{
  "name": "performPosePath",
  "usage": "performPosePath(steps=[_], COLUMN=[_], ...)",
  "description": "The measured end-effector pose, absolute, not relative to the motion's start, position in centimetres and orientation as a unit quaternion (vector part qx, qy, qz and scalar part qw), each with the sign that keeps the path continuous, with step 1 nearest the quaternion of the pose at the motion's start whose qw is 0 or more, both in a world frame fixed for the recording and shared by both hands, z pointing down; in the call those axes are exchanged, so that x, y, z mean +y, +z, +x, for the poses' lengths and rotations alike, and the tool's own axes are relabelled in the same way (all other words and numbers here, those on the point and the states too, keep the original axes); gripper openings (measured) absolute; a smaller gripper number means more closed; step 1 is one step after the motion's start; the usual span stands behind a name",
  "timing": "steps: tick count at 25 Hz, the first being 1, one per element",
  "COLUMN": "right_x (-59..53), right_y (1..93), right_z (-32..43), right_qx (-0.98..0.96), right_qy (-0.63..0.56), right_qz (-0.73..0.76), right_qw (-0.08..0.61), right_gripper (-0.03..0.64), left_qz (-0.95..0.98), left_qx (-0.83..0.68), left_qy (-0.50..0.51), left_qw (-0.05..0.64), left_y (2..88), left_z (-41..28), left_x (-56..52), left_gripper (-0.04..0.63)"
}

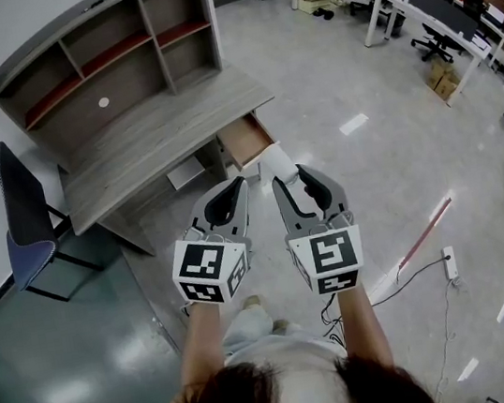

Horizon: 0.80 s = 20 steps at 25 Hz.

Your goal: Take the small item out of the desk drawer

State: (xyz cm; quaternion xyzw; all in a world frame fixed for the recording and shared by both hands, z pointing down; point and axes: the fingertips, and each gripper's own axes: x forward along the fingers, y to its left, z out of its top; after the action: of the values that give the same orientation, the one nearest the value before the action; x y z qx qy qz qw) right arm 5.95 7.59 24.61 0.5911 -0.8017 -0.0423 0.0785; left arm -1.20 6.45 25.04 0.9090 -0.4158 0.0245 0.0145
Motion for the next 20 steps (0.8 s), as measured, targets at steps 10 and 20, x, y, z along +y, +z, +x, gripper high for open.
performPosePath(steps=[10,20], right_x=[4.9,2.7], right_y=[24.7,24.4], right_z=[5.9,5.2], right_qx=[-0.795,-0.789], right_qy=[-0.038,-0.037], right_qz=[0.600,0.609], right_qw=[0.079,0.078], right_gripper=[0.161,0.161], left_qz=[0.909,0.912], left_qx=[-0.416,-0.410], left_qy=[0.019,0.023], left_qw=[0.019,0.021], left_y=[25.1,25.2], left_z=[-1.9,-3.1], left_x=[3.6,1.6], left_gripper=[0.017,0.017])
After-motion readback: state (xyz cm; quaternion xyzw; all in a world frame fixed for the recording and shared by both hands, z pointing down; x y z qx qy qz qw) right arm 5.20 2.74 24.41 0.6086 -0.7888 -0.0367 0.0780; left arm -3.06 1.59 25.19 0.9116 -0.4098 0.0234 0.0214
